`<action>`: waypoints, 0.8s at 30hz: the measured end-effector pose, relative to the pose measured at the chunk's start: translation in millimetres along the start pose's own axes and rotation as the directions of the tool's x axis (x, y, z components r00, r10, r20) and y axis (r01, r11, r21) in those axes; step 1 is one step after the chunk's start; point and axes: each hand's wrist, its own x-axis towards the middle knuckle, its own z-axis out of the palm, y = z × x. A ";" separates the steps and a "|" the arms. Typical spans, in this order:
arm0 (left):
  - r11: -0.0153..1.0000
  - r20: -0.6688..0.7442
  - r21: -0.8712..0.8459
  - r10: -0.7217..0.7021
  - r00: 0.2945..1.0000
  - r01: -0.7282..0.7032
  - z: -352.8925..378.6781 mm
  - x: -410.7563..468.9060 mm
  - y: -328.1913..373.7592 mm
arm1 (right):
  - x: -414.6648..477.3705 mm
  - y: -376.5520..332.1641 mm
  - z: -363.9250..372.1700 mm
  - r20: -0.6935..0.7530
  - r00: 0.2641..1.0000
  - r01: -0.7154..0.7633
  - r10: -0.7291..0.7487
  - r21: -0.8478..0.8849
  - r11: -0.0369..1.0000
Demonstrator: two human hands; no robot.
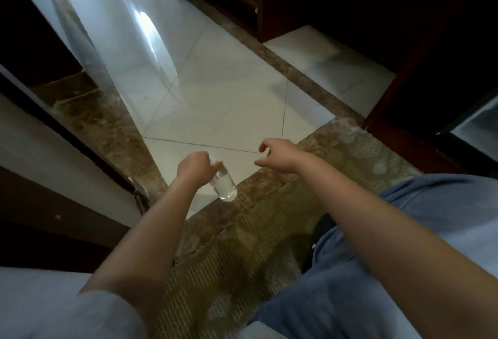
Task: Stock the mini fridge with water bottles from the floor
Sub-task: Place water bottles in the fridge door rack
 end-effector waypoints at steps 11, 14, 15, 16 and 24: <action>0.887 -0.162 0.056 0.461 0.873 -0.458 -66.3 1.4 174.4 | -23.7 73.8 -75.5 -0.178 0.977 -0.090 0.120 0.168 0.982; 0.818 -0.235 0.020 0.562 0.793 -0.574 -79.8 -6.9 220.8 | -37.3 95.8 -92.5 -0.294 0.946 -0.034 0.138 0.334 0.942; 0.791 -0.254 0.016 0.595 0.763 -0.612 -83.4 -10.5 236.2 | -42.3 103.2 -97.9 -0.329 0.934 -0.011 0.141 0.368 0.930; 0.764 -0.268 0.019 0.625 0.733 -0.644 -85.7 -14.1 251.7 | -47.4 111.1 -103.3 -0.363 0.920 0.009 0.146 0.391 0.920; 0.600 -0.303 0.166 0.786 0.539 -0.782 -94.8 -50.4 365.8 | -102.0 171.1 -153.6 -0.632 0.738 0.055 0.239 0.408 0.911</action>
